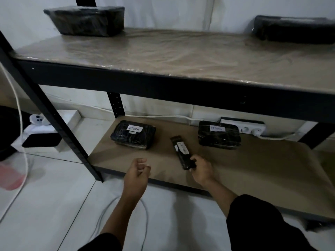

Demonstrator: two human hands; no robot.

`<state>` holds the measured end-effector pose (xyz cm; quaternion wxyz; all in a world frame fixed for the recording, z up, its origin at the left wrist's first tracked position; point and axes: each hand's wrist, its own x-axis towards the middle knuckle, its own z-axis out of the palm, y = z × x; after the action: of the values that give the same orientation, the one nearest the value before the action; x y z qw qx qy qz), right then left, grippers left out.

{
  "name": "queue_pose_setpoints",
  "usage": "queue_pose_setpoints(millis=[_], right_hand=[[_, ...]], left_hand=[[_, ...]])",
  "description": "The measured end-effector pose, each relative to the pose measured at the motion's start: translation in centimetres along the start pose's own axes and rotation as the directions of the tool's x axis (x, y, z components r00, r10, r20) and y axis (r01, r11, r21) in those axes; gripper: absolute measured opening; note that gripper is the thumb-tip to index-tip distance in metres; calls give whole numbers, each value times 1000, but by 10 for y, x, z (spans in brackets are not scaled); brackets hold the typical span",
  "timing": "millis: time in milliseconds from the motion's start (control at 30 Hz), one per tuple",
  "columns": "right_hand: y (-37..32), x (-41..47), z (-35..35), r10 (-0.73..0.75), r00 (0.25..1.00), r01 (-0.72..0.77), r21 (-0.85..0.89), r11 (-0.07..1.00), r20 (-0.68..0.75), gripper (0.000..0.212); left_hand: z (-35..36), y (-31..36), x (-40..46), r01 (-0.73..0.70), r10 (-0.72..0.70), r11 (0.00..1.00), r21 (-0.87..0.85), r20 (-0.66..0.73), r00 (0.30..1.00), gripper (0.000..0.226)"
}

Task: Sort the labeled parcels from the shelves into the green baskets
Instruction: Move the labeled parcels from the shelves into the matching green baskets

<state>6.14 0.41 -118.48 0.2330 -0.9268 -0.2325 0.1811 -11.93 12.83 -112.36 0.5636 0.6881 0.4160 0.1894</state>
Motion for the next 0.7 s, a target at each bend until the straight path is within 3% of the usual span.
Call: queue_pose_setpoints(millis=[167, 333, 433, 533, 600, 700], right_hand=[[2, 2, 11, 90, 996, -86, 159, 983, -17, 60], [-18, 7, 22, 175, 980, -185, -105, 977, -98, 69], [-28, 4, 21, 217, 970, -227, -96, 969, -107, 58], [-32, 3, 10, 215, 973, -195, 193, 962, -89, 38], [-33, 0, -5, 209, 977, -174, 410, 895, -41, 34], [-41, -13, -42, 212, 969, -231, 756, 612, 125, 28]], left_hand=[[5, -6, 0, 32, -33, 999, 28, 44, 998, 19], [7, -6, 3, 17, -19, 1000, 23, 65, 998, 19], [5, -5, 2, 10, -9, 1000, -8, 67, 998, 18], [1, -6, 4, 39, -38, 999, -11, 56, 998, 17], [-1, -4, 5, 63, -61, 998, -30, 45, 997, 15], [0, 3, 5, 100, -99, 990, -103, 24, 995, 15]])
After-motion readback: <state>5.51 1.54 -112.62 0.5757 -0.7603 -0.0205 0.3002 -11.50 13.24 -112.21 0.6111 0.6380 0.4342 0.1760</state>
